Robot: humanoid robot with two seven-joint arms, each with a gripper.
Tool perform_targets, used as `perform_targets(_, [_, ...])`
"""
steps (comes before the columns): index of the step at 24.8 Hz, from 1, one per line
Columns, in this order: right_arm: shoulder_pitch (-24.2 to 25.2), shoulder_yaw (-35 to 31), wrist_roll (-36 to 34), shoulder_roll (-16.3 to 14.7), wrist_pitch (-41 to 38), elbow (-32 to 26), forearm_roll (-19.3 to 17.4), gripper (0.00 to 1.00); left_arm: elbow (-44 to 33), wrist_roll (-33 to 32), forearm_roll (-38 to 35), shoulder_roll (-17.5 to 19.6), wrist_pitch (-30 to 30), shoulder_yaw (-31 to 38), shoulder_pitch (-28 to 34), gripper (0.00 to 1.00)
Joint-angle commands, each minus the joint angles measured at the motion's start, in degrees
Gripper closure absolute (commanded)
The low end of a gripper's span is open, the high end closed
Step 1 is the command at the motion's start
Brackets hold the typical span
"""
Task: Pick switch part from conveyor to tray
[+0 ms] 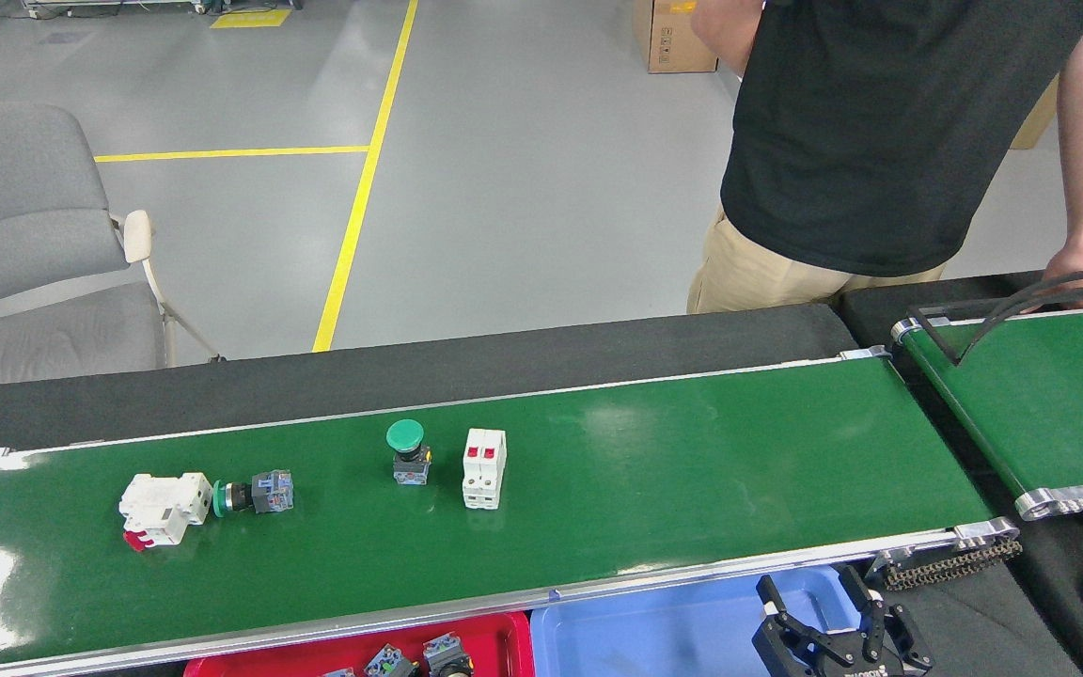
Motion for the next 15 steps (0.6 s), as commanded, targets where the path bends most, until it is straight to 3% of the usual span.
perform_targets(1, [-1.2, 0.0, -0.1, 0.1, -0.3, -0.8, -0.1, 0.02, -0.3, 0.6, -0.1, 0.5, 0.5, 0.7, -0.1, 0.01])
perform_targets(6, [-2.2, 0.1, 0.2, 0.0, -0.3, -0.7, -0.1, 0.02, 5.7, -0.1, -0.2, 2.3, 0.9, 1.0, -6.5, 0.01])
perform_targets(15, [-3.9, 0.3, 0.3, 0.0, -0.4, -0.6, -0.1, 0.02, 24.4, -0.2, -0.5, 11.4, 1.0, 0.4, -20.1, 0.02])
